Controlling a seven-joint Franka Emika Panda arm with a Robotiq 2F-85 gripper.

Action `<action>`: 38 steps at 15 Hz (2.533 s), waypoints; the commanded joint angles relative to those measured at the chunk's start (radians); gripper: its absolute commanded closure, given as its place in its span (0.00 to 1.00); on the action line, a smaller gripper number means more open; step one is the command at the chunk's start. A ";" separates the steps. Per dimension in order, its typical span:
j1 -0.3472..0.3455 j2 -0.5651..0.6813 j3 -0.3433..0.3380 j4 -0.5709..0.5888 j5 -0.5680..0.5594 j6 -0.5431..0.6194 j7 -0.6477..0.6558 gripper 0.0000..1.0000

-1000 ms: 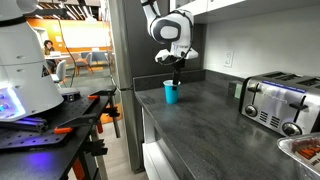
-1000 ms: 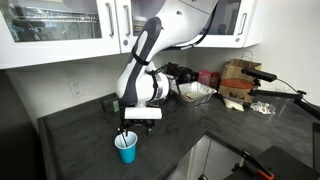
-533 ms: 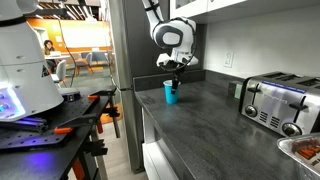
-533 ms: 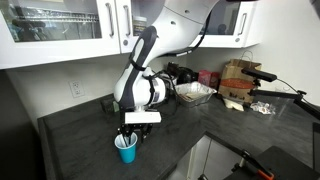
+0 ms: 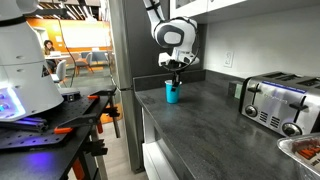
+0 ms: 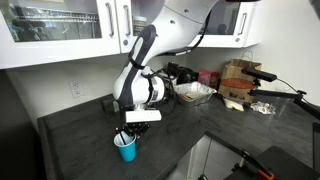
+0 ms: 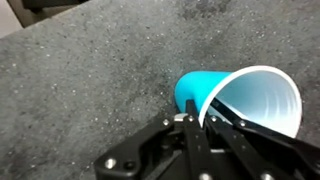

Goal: Move the cup to the right

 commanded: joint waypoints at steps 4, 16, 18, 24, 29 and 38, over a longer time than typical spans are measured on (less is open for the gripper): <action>-0.074 -0.041 0.004 0.010 0.064 -0.017 -0.026 0.99; -0.327 -0.177 -0.043 -0.128 0.197 0.006 -0.253 0.99; -0.346 -0.197 -0.047 -0.171 0.198 0.015 -0.288 0.99; -0.401 -0.220 -0.060 -0.237 0.228 0.024 -0.368 0.99; -0.423 -0.196 -0.075 -0.261 0.214 0.096 -0.430 0.99; -0.462 -0.123 -0.024 -0.244 0.215 0.169 -0.437 0.99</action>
